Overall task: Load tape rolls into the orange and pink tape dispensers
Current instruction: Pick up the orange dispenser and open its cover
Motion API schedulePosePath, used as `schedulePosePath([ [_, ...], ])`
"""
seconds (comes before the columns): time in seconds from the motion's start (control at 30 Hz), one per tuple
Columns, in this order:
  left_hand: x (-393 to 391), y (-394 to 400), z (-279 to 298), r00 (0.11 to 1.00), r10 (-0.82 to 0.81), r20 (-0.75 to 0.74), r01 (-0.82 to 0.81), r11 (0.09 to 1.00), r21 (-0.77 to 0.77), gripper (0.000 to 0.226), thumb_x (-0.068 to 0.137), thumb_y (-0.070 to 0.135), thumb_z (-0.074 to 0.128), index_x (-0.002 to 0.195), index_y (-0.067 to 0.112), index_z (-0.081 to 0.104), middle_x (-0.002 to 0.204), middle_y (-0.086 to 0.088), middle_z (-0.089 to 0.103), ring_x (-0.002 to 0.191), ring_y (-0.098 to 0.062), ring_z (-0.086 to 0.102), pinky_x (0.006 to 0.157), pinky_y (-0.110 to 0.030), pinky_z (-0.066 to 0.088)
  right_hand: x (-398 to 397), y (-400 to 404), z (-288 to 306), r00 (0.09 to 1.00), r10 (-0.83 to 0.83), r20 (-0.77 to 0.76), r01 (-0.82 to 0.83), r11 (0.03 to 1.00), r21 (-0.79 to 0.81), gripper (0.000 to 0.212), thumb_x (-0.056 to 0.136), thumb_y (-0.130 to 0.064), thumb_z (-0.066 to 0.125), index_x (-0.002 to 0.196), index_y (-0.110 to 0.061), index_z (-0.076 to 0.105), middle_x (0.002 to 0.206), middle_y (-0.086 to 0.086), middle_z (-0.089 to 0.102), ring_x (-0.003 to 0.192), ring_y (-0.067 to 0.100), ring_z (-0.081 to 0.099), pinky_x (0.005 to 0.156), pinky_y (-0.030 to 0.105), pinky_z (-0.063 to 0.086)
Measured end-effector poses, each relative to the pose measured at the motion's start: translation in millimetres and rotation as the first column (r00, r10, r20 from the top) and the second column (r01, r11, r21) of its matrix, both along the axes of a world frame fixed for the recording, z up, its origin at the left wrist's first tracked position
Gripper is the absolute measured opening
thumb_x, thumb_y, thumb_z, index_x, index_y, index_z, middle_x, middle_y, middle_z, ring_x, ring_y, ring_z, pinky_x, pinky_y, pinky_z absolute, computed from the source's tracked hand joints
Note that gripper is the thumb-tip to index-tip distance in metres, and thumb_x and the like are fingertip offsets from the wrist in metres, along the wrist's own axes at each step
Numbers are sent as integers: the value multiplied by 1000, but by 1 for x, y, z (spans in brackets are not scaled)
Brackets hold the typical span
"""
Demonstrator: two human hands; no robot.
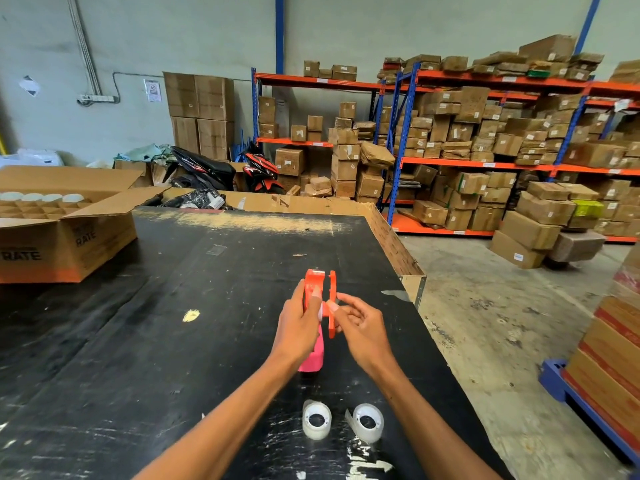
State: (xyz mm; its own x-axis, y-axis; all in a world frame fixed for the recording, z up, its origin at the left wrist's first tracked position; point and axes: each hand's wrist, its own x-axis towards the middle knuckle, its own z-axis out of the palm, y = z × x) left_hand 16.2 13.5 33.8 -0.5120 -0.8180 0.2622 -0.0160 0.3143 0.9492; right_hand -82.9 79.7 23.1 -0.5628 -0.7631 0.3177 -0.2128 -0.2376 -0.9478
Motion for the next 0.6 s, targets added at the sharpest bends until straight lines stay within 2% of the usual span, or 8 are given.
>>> schedulePosePath([
  [0.1,-2,0,1,1000,10,1,-10,997,73,22,99,34,36,100,37,58,85,-22,67,64,-26,62,65,-44,56,-1,-1,-2,996,-25,-82,26,1000,17,20,90,-15,63,108,-20,63,74,-4,69,63,-2,66,60,14,53],
  [0.2,5,-6,1,998,4,-63,15,953,302,17,99,24,39,98,18,54,76,-10,56,48,-12,55,43,-24,45,-11,7,-3,985,-119,-122,115,993,-35,29,87,-15,66,116,-20,63,72,-10,68,63,-2,63,63,16,54],
  [0.27,10,-14,2,995,17,-97,20,928,373,16,100,24,41,108,20,54,82,-2,58,44,-3,58,46,-22,46,-24,12,-6,981,-125,-146,136,989,63,25,87,-17,67,112,-20,65,60,-14,67,54,-2,60,59,14,53],
  [0.33,15,-21,0,992,14,-125,36,919,393,20,99,21,44,117,23,53,92,0,61,48,-1,64,59,-29,50,-35,12,-15,950,-136,-280,218,933,287,14,85,-26,65,94,-18,73,52,-10,65,52,2,62,61,23,57],
  [0.37,16,-20,1,992,4,-126,49,908,415,21,98,19,46,117,22,54,92,0,62,51,-3,66,64,-32,50,-40,10,-22,923,-131,-362,277,878,389,18,83,-32,64,81,-18,74,54,-5,66,57,9,65,67,30,58],
  [0.43,15,-17,0,990,-16,-138,81,875,477,16,95,14,48,105,17,60,82,-4,62,59,-12,62,68,-34,48,-43,4,-35,877,-113,-468,378,762,525,29,82,-41,61,70,-15,66,72,7,69,76,26,68,71,32,52],
  [0.53,15,-12,-1,993,-30,-113,88,830,551,17,91,12,49,78,11,61,75,-13,59,61,-20,55,61,-31,46,-43,-2,-47,819,-68,-570,464,663,587,35,86,-42,58,95,-10,67,106,17,68,100,37,63,70,34,42],
  [0.6,15,-10,-3,994,-44,-96,91,819,566,19,93,19,51,83,8,63,81,-16,61,63,-18,59,63,-32,48,-43,-3,-51,804,-50,-592,475,653,590,36,86,-47,57,83,-12,63,107,16,67,100,36,63,68,32,39],
])
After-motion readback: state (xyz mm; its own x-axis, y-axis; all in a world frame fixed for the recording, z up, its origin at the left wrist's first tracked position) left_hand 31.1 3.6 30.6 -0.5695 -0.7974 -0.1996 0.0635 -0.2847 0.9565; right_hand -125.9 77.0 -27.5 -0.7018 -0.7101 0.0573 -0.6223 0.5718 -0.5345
